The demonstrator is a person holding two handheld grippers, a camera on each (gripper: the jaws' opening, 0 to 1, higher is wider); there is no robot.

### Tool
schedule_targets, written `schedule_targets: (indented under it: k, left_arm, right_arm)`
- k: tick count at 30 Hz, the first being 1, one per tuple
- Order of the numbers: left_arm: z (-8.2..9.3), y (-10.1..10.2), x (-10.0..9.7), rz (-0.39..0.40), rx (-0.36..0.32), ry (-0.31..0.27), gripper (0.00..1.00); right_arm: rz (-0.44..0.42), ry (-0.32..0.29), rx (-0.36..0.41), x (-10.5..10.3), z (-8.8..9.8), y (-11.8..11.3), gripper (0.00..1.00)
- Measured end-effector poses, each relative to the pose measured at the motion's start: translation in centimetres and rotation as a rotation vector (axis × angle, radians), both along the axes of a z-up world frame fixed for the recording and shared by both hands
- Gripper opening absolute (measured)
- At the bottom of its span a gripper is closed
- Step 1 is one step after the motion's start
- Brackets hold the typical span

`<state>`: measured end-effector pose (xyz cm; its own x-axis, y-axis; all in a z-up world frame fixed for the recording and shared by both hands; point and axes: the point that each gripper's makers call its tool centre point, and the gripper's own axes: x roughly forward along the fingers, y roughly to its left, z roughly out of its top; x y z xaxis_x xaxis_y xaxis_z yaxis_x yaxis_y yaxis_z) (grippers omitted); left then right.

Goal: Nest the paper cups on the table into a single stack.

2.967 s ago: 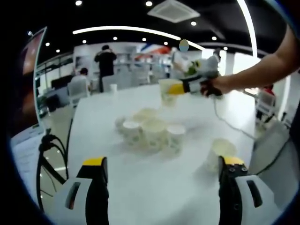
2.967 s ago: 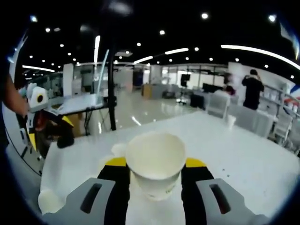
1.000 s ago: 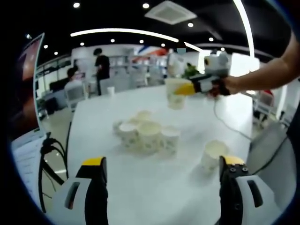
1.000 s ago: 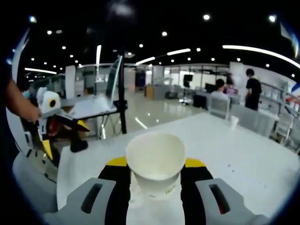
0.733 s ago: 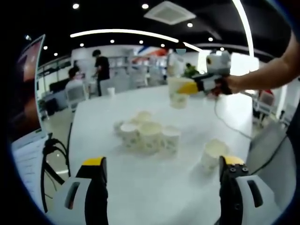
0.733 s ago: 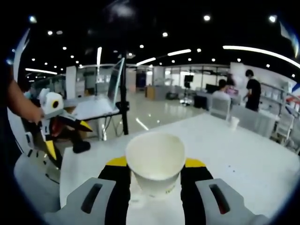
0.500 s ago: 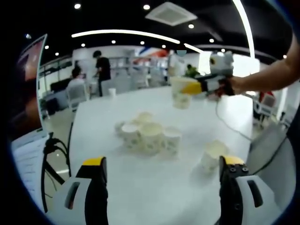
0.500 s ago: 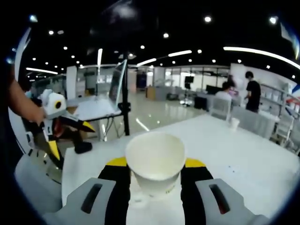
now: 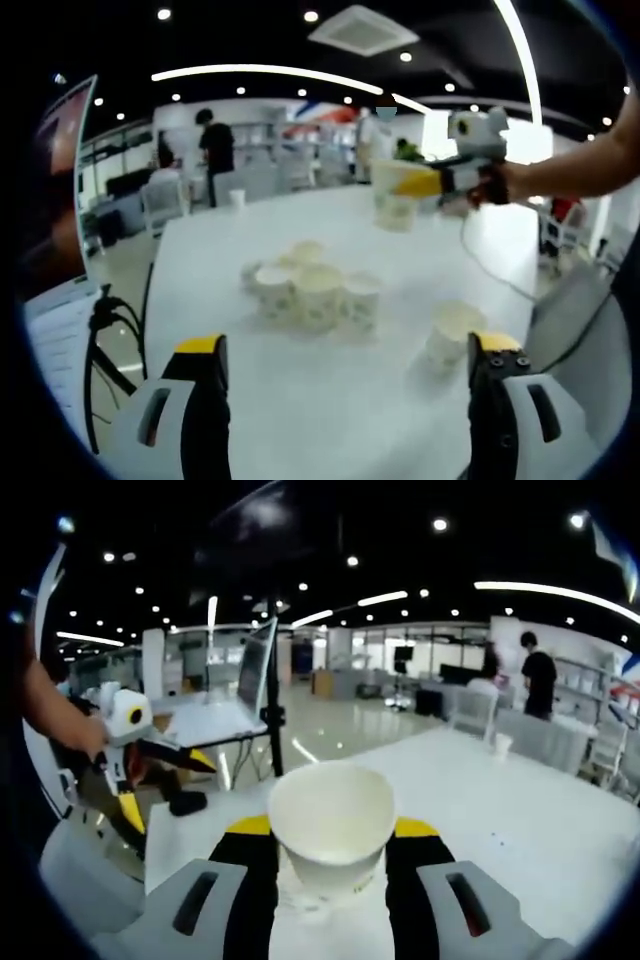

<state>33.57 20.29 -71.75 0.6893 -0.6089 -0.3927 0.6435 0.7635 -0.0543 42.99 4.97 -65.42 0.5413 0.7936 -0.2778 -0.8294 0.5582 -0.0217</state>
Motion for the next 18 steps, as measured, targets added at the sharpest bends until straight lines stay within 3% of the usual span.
schedule_targets:
  k: [18]
  left_arm:
    - [-0.1, -0.5, 0.1, 0.002, -0.008, -0.003, 0.98]
  right_arm:
    - [0.017, -0.012, -0.001, -1.8, 0.3, 0.5, 0.39]
